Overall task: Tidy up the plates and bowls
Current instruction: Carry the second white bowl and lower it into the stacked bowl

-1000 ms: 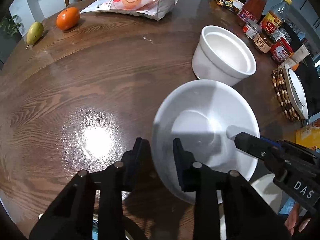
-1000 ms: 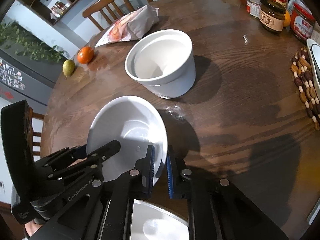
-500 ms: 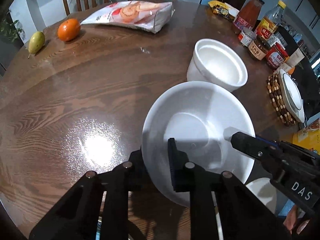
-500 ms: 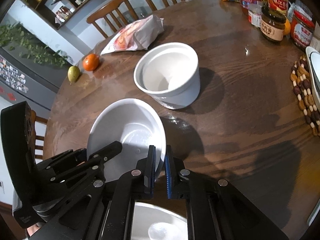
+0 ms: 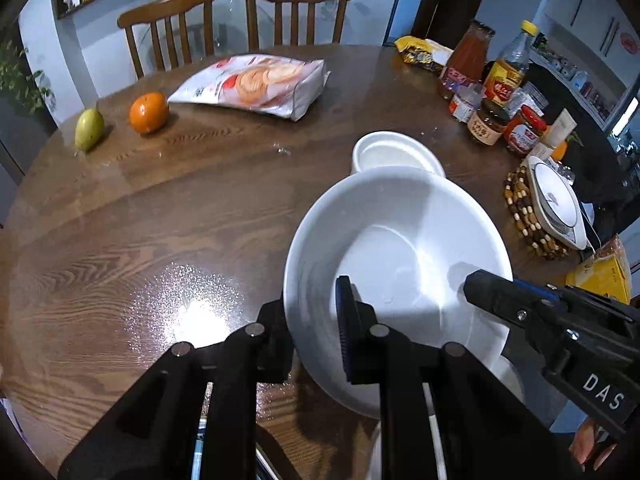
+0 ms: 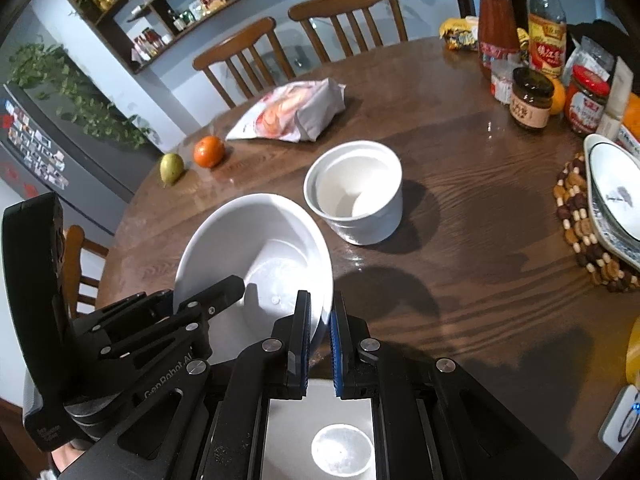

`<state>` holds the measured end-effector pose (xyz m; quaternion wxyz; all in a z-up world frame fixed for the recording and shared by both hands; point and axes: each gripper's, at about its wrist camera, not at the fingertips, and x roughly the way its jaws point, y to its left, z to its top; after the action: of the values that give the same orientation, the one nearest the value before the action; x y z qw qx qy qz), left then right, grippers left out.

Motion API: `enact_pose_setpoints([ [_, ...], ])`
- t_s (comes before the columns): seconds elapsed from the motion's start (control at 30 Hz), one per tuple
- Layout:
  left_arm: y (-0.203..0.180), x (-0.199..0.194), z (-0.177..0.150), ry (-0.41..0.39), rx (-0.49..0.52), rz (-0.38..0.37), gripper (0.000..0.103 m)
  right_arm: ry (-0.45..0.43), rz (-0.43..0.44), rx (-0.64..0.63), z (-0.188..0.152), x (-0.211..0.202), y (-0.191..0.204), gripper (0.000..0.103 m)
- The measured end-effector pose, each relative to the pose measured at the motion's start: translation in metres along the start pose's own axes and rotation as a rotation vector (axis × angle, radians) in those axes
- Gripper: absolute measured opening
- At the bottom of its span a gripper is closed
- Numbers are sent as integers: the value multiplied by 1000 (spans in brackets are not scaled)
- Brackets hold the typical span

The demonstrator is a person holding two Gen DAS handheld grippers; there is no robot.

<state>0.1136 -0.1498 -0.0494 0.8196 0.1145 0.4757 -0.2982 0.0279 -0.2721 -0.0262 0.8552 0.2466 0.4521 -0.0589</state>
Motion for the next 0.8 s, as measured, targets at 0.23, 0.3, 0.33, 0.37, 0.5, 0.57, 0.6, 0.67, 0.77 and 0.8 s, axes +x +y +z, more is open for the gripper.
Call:
enact_pose_setpoints([
  [0.23,-16,-14,-7,-24,44,-6,16,-34,-4,20,-14,-23,-6,10],
  [0.3,-22,-18,-10,-28,56,-11,16,-45,-11,25,-18,-29,-8,10],
  [0.33,-24,-19,-11,-30,60,-13,16,-49,-14,26,-21,-33,-9,10],
  [0.37,-27,-21,-14,-30,66,-17,16,-52,-17,30,-24,-37,-11,10],
  [0.5,-36,-25,-21,-30,81,-26,16,-63,-26,44,-35,-47,-16,10],
  [0.57,-40,-26,-26,-27,87,-28,16,-62,-26,51,-39,-50,-20,10],
  [0.6,-41,-27,-28,-26,90,-27,16,-62,-26,53,-41,-51,-21,10],
  [0.67,-43,-28,-31,-22,92,-27,16,-59,-27,56,-46,-53,-23,10],
  [0.77,-46,-31,-37,-20,93,-26,16,-58,-28,55,-52,-56,-24,10],
  [0.8,-46,-32,-40,-19,92,-26,16,-56,-27,55,-53,-57,-24,10],
])
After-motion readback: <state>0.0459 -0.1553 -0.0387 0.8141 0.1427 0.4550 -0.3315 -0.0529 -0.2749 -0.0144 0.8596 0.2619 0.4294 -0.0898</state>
